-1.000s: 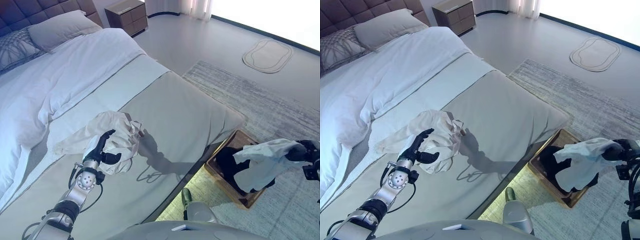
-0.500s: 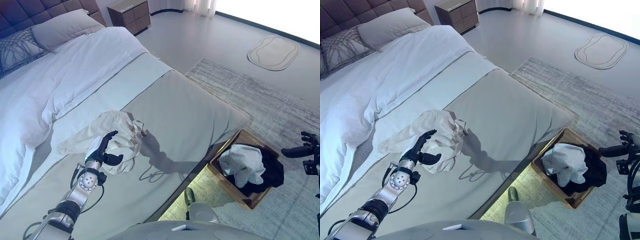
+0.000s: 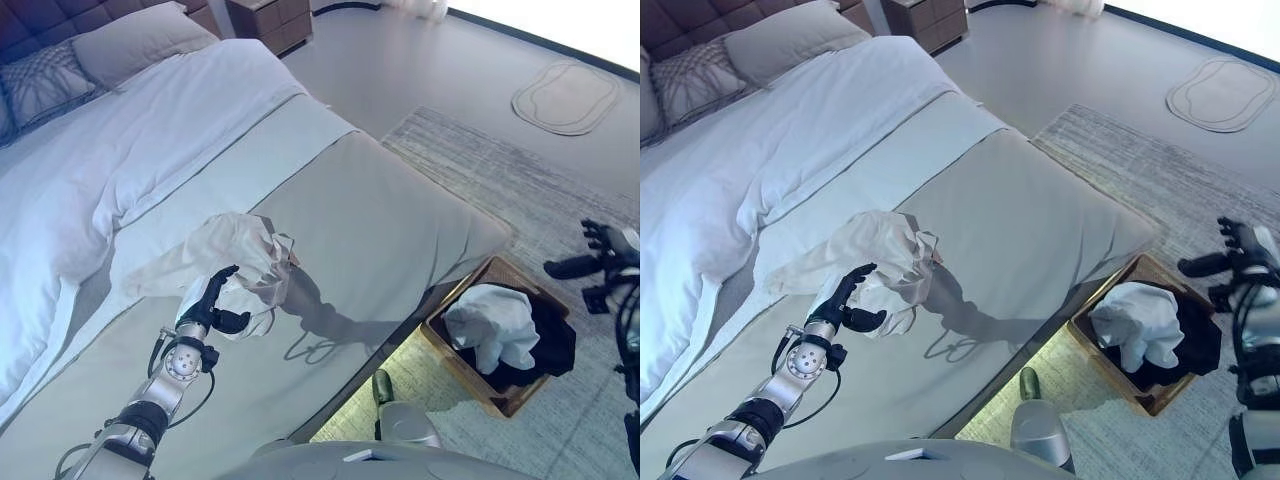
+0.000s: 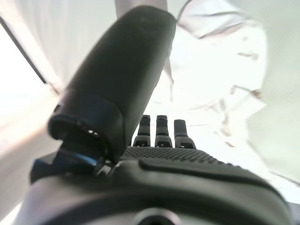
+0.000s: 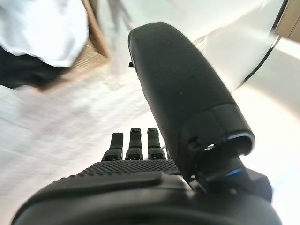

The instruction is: Pick up the clothes from the bed and place them into the basket

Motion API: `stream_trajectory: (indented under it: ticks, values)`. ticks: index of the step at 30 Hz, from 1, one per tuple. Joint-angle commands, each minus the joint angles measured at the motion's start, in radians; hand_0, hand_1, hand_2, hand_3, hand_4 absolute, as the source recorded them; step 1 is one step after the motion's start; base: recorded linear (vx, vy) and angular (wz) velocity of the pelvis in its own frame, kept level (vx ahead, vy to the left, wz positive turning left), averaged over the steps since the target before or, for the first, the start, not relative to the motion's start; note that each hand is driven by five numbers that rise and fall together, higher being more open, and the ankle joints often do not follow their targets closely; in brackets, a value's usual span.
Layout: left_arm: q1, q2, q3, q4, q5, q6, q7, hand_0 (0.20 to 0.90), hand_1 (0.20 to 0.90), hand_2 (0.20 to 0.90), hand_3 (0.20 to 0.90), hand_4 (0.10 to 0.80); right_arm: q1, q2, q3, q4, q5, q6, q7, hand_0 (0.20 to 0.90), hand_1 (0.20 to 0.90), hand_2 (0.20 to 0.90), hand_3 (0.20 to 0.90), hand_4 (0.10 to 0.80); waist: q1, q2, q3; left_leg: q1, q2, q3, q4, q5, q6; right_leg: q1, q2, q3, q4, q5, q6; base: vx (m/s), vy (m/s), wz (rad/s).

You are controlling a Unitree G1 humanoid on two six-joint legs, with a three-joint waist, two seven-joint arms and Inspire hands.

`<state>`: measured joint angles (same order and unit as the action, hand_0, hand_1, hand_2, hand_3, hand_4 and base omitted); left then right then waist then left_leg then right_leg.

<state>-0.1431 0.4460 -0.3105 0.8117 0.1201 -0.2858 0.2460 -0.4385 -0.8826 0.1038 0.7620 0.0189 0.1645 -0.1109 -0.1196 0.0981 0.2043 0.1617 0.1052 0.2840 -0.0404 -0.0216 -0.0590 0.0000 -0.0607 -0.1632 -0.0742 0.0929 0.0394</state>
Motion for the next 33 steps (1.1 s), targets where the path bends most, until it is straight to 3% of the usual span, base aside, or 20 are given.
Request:
stream_trajectory:
  ticks: [1, 6, 12, 18, 25, 27, 33]
  values:
    - [-0.062, 0.059, 0.012, -0.021, 0.000, -0.056, 0.047, 0.900, 0.900, 0.900, 0.900, 0.800, -0.219, 0.033, 0.079, -0.069, -0.018, -0.025, -0.058, 0.900, 0.900, 0.900, 0.900, 0.800, 0.084, -0.072, -0.039, -0.083, -0.021, -0.060, 0.083, -0.038, -0.010, 0.010, -0.052, -0.030, 0.163, -0.140, 0.032, 0.009, 0.000, 0.35]
    - [-0.025, 0.061, 0.033, -0.069, -0.003, -0.049, 0.049, 0.900, 0.900, 0.900, 0.900, 0.800, -0.303, 0.093, 0.163, -0.071, -0.091, -0.026, -0.078, 0.900, 0.900, 0.900, 0.900, 0.800, 0.140, -0.069, -0.031, -0.106, -0.028, -0.099, 0.079, -0.022, -0.016, 0.017, -0.058, -0.064, 0.166, -0.153, 0.021, 0.048, -0.016, 0.35]
    - [-0.006, 0.083, 0.049, -0.131, -0.021, -0.035, 0.046, 0.900, 0.900, 0.900, 0.900, 0.800, -0.447, 0.108, 0.269, -0.067, -0.129, -0.019, -0.067, 0.900, 0.900, 0.900, 0.900, 0.800, 0.215, -0.062, 0.028, -0.199, -0.037, -0.146, 0.145, -0.023, -0.020, -0.031, -0.072, -0.123, 0.223, -0.188, -0.011, -0.037, 0.013, 0.39]
    - [0.015, 0.114, 0.057, -0.181, -0.045, -0.065, 0.054, 0.900, 0.900, 0.900, 0.900, 0.800, -0.597, 0.088, 0.351, -0.071, -0.197, -0.010, -0.098, 0.900, 0.900, 0.900, 0.900, 0.800, 0.288, -0.039, 0.150, -0.333, -0.055, -0.212, 0.284, -0.042, -0.015, -0.154, -0.100, -0.180, 0.407, -0.248, -0.053, -0.113, 0.029, 0.30]
    - [0.046, 0.136, 0.042, -0.252, -0.025, -0.106, 0.075, 0.900, 0.900, 0.900, 0.900, 0.800, -0.676, 0.100, 0.419, -0.092, -0.205, 0.045, -0.110, 0.900, 0.900, 0.900, 0.900, 0.800, 0.354, -0.013, 0.252, -0.465, -0.090, -0.268, 0.439, -0.052, 0.006, -0.271, -0.158, -0.228, 0.620, -0.306, -0.091, -0.021, 0.004, 0.36]
    - [0.055, 0.141, 0.038, -0.280, -0.025, -0.114, 0.085, 0.900, 0.900, 0.900, 0.900, 0.800, -0.715, 0.109, 0.438, -0.095, -0.224, 0.065, -0.111, 0.900, 0.900, 0.900, 0.900, 0.800, 0.373, -0.009, 0.287, -0.502, -0.105, -0.272, 0.509, -0.103, 0.012, -0.306, -0.175, -0.223, 0.716, -0.360, -0.092, 0.069, -0.009, 0.33]
    - [0.079, 0.178, 0.031, -0.399, 0.037, -0.125, 0.128, 0.900, 0.900, 0.900, 0.900, 0.800, -0.784, 0.123, 0.476, -0.066, -0.249, 0.108, -0.111, 0.900, 0.900, 0.900, 0.900, 0.800, 0.418, 0.005, 0.316, -0.651, -0.141, -0.274, 0.663, -0.167, 0.049, -0.440, -0.218, -0.236, 0.901, -0.413, -0.106, 0.028, 0.019, 0.27]
